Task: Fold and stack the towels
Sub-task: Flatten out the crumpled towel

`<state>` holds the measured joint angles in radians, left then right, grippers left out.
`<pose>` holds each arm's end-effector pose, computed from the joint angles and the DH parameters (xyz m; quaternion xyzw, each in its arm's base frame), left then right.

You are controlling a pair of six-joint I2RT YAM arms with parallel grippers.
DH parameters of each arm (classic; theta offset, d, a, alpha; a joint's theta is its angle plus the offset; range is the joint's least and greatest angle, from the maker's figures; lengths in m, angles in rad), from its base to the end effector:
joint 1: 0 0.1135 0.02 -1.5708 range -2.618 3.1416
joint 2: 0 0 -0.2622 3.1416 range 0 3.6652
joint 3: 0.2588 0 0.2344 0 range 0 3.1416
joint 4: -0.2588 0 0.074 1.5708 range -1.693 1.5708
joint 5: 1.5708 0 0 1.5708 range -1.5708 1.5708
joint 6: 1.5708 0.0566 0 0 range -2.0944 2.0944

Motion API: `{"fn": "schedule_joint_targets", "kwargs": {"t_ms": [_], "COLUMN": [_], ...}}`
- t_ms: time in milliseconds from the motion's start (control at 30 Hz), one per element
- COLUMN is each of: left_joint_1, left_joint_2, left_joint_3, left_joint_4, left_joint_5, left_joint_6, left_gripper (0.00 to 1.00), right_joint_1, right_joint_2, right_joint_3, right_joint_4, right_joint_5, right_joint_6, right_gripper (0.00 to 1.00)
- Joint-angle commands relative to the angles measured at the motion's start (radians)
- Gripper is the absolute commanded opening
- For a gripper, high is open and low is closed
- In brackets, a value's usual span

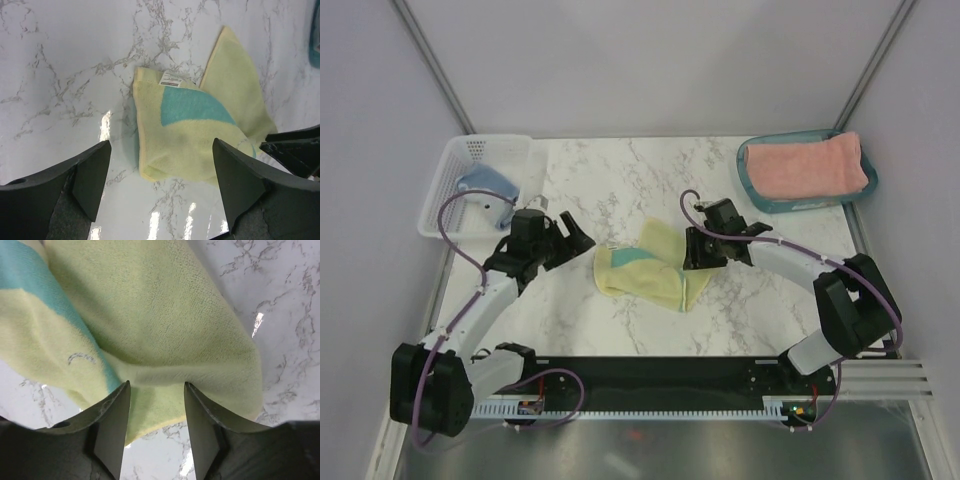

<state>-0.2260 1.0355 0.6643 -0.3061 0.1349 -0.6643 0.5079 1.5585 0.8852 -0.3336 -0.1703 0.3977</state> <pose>0.2132 -0.0568 0.2312 -0.1672 0.8846 -0.2405 0.3629 0.2581 0.1546 0.1716 -0.0763 0.9543 0.1947 0.2135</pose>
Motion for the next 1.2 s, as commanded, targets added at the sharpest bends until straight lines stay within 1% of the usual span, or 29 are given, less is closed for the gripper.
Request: {"fn": "schedule_joint_targets", "kwargs": {"t_ms": [0,100,167,233,267,300,400,433,467,567,633,667,767,800,833,900,933,1000,1033,1100,1133,1167], "left_joint_1": [-0.003,-0.003,-0.003,-0.003,-0.001,-0.001,-0.003,-0.003,-0.001,-0.001,-0.001,-0.003,-0.006,-0.007,-0.006,-0.007,-0.007,-0.009,-0.009,-0.007,-0.009,-0.009], "left_joint_2": [0.098,0.202,0.263,0.386,0.386,0.450,0.524,0.534,0.541,0.555,0.572,0.581,0.621,0.627,0.629,0.626,0.623,0.601,0.595,0.559,0.543,0.525], "left_joint_3": [0.001,0.018,0.040,0.073,0.087,0.104,0.143,0.139,0.133,0.109,0.094,0.093,0.109,0.112,0.107,0.103,0.095,0.086,0.081,0.080,0.081,0.081], "left_joint_4": [0.093,0.107,0.130,0.154,0.154,0.151,0.150,0.156,0.165,0.223,0.299,0.303,0.332,0.332,0.332,0.332,0.334,0.334,0.332,0.323,0.320,0.312], "left_joint_5": [0.039,0.014,0.020,0.037,0.042,0.048,0.081,0.091,0.109,0.143,0.186,0.222,0.261,0.265,0.272,0.278,0.281,0.285,0.288,0.299,0.304,0.313], "left_joint_6": [-0.017,-0.014,-0.018,-0.015,-0.015,-0.005,-0.014,-0.020,-0.023,-0.040,-0.054,-0.060,-0.070,-0.067,-0.067,-0.070,-0.069,-0.063,-0.058,-0.044,-0.041,-0.035], "left_gripper": [0.89,0.88,0.88,0.86,0.85,0.84,0.81,0.81,0.80,0.79,0.75,0.74,0.69,0.66,0.61,0.57,0.48,0.37,0.25,0.15,0.05,0.02], "right_joint_1": [0.001,0.001,0.003,0.001,0.001,0.001,0.001,0.001,0.003,0.007,0.006,0.006,0.007,0.007,0.007,0.006,0.007,0.006,0.006,0.004,0.007,0.006], "right_joint_2": [-0.055,-0.052,-0.008,0.066,0.090,0.133,0.195,0.199,0.198,0.176,0.190,0.199,0.213,0.218,0.218,0.210,0.203,0.171,0.161,0.138,0.132,0.124], "right_joint_3": [0.073,0.138,0.187,0.233,0.242,0.245,0.236,0.206,0.184,0.111,0.084,0.080,0.061,0.060,0.060,0.058,0.054,0.049,0.054,0.067,0.075,0.080], "right_joint_4": [-0.051,-0.061,-0.055,-0.048,-0.042,-0.024,0.014,0.034,0.054,0.125,0.185,0.203,0.271,0.280,0.278,0.271,0.265,0.237,0.217,0.151,0.130,0.107], "right_joint_5": [-0.005,-0.008,-0.035,-0.058,-0.060,-0.064,-0.081,-0.092,-0.097,-0.089,-0.142,-0.164,-0.213,-0.216,-0.221,-0.215,-0.192,-0.161,-0.137,-0.048,-0.011,0.027], "right_joint_6": [0.015,0.013,0.009,0.013,0.019,0.029,0.085,0.102,0.142,0.182,0.201,0.202,0.225,0.228,0.234,0.233,0.230,0.216,0.204,0.161,0.145,0.121], "right_gripper": [0.56,0.58,0.58,0.58,0.58,0.58,0.58,0.61,0.62,0.66,0.66,0.66,0.62,0.60,0.59,0.56,0.56,0.56,0.56,0.56,0.56,0.56]}}
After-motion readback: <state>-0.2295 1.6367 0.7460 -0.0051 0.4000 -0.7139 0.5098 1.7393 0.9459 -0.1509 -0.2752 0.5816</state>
